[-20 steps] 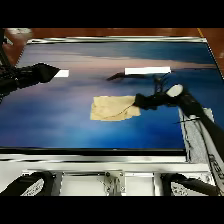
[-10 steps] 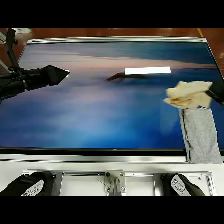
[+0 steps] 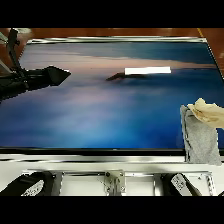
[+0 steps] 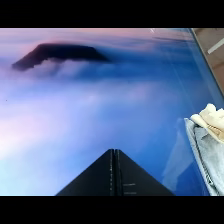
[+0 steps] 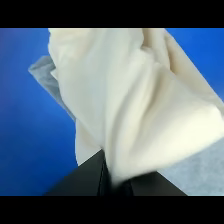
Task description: Fold the shirts.
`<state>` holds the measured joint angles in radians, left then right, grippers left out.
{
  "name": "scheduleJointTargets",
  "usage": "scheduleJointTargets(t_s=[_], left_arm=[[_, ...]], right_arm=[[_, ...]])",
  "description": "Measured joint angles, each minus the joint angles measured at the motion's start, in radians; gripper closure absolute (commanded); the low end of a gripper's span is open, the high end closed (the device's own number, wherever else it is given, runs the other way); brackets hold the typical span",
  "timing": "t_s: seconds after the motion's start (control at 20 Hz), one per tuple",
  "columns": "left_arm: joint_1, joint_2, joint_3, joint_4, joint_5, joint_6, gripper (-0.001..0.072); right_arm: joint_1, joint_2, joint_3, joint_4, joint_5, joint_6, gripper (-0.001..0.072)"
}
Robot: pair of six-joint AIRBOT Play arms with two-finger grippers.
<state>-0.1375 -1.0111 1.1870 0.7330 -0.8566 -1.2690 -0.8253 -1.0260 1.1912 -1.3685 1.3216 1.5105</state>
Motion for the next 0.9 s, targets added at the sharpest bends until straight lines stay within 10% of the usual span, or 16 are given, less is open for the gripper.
scheduleJointTargets(t_s=[0.45,0.5,0.55,0.9], left_arm=[[0.000,0.000,0.000,0.003,-0.001,0.004,0.0671],[0.000,0.000,0.000,0.004,-0.001,0.004,0.0671],[0.000,0.000,0.000,0.004,-0.002,0.004,0.0671],[0.000,-0.012,0.000,0.079,-0.002,0.005,0.0674]], right_arm=[[-0.015,-0.013,-0.271,-0.334,0.227,0.036,0.0618],[-0.015,-0.013,-0.312,-0.359,0.213,0.050,0.0421],[-0.015,-0.013,-0.347,-0.378,0.199,0.061,0.0044],[-0.015,-0.013,-0.319,-0.485,0.155,0.058,0.0034]])
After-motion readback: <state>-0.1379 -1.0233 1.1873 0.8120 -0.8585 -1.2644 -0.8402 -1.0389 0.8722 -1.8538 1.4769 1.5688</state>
